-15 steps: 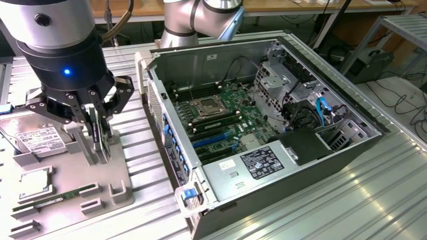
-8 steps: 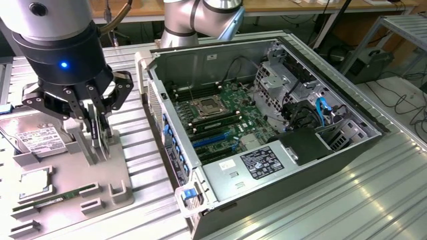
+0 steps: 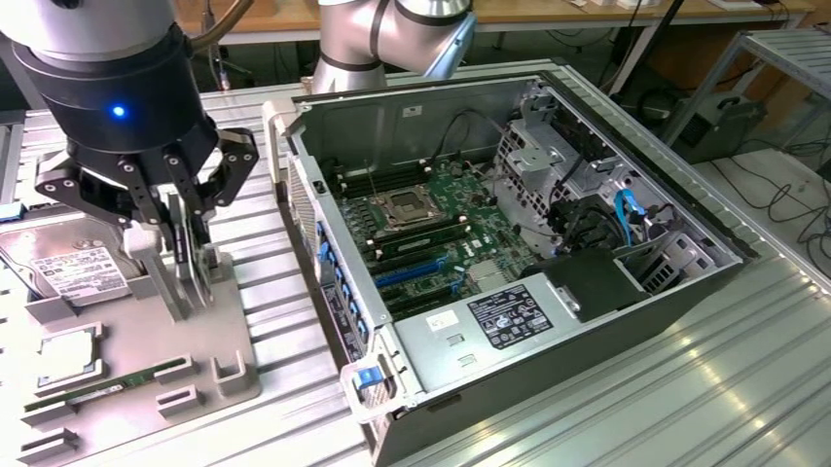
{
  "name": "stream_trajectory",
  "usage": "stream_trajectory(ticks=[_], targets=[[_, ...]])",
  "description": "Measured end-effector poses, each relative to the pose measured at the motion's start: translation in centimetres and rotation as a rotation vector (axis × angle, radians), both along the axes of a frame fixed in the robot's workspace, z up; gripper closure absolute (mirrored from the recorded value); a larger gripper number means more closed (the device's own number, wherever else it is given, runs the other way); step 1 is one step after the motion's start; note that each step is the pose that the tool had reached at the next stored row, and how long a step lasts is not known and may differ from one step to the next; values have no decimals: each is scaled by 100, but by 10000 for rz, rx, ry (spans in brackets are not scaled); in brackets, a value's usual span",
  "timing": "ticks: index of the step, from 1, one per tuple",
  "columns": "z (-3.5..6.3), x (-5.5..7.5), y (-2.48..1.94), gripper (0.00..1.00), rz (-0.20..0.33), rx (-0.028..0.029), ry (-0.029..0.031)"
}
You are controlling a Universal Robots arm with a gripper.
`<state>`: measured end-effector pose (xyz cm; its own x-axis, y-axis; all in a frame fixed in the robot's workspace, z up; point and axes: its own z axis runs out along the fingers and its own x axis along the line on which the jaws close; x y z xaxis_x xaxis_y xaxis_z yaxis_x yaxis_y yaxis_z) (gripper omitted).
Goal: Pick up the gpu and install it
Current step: 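Pick up the gpu and move the gpu toward the slot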
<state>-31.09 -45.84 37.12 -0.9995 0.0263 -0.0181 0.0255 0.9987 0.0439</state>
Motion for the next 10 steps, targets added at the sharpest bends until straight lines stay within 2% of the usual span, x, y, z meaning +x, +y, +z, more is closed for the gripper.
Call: stream_trajectory(ticks=[10], targets=[[112,2,0,73,0,0,4]])
